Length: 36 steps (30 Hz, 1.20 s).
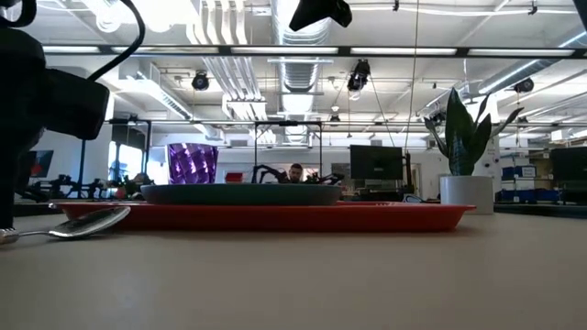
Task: Pick and place plate/cup/fork/spoon on tray
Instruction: Put the orange spoon to the left side of the orange fork on the orange tray
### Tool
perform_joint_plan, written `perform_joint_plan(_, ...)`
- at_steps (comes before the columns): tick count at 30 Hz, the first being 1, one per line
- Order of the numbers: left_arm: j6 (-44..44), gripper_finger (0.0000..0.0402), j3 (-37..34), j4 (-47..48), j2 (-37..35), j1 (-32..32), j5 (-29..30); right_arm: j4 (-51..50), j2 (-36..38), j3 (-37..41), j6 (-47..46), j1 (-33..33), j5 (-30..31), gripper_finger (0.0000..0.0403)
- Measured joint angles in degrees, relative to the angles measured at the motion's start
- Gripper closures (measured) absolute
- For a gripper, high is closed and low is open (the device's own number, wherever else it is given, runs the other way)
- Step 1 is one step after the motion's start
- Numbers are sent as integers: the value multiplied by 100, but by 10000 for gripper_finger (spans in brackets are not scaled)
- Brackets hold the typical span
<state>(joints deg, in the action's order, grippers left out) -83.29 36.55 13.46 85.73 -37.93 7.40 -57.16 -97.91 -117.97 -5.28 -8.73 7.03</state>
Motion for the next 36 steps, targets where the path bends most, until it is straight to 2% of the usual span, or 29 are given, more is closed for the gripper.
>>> perform_joint_plan(5,64,401,146,3,214,7,-647,-7,0,0,136,0,-4,394)
perform_joint_plan(13,265,402,465,80,577,46,-775,-141,0,0,247,-1,-15,394)
perform_joint_plan(18,265,402,618,-217,841,95,-791,-253,0,-37,351,-2,-15,394)
perform_joint_plan(23,293,401,623,-889,1095,325,-553,-281,31,-50,385,0,-33,394)
perform_joint_plan(27,436,401,633,-1016,1161,583,-470,-278,53,-50,402,-1,-150,394)
perform_joint_plan(32,1025,401,762,-1175,1167,852,-25,-285,91,-50,402,-2,-151,394)
perform_joint_plan(36,1782,401,1161,-866,1161,943,295,-303,135,-50,399,-2,-152,394)
